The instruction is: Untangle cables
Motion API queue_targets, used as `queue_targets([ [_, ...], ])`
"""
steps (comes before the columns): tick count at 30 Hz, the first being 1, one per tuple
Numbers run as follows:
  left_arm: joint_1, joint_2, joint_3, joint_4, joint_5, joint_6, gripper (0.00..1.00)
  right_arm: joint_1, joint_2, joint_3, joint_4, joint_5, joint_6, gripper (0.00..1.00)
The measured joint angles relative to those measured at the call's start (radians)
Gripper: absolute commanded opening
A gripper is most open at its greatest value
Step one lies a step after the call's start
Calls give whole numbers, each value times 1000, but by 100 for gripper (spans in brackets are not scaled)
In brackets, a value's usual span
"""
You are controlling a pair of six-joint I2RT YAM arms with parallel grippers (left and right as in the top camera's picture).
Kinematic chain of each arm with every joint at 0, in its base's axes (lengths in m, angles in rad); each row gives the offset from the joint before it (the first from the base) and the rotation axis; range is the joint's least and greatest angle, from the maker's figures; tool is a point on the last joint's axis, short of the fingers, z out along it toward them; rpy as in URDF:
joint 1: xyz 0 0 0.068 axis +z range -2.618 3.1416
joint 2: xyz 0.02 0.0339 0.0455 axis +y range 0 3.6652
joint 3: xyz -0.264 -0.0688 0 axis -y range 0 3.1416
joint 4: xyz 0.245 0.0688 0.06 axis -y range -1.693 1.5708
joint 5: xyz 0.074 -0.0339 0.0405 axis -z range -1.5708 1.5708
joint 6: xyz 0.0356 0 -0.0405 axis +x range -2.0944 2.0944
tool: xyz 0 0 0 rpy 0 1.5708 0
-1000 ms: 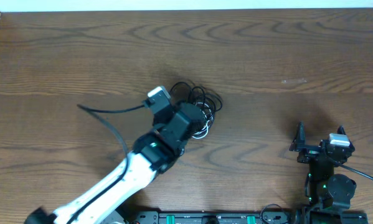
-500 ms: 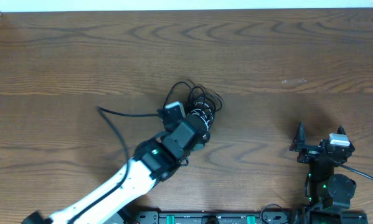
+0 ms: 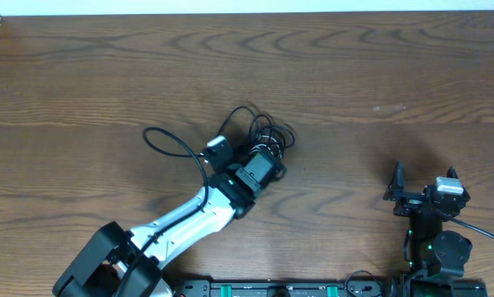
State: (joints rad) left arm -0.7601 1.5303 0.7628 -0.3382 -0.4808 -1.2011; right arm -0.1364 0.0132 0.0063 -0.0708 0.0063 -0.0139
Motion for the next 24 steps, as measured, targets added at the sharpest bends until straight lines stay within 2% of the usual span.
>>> queue_targets([
  [5, 70, 0, 0, 33, -18, -5, 11, 0, 0, 0, 0, 0, 0, 99],
  [7, 81, 0, 0, 33, 27, -4, 12, 0, 0, 0, 0, 0, 0, 99],
  [9, 81, 0, 0, 33, 88, 0, 17, 0, 0, 0, 0, 0, 0, 99],
  [10, 78, 0, 0, 33, 134, 4, 29, 0, 0, 0, 0, 0, 0, 99],
  [13, 71, 0, 0, 32, 217, 37, 46, 0, 0, 0, 0, 0, 0, 99],
  [17, 66, 0, 0, 31, 282, 64, 47, 0, 0, 0, 0, 0, 0, 99],
  [24, 65, 48, 0, 64, 240, 83, 47, 0, 0, 0, 0, 0, 0, 99],
])
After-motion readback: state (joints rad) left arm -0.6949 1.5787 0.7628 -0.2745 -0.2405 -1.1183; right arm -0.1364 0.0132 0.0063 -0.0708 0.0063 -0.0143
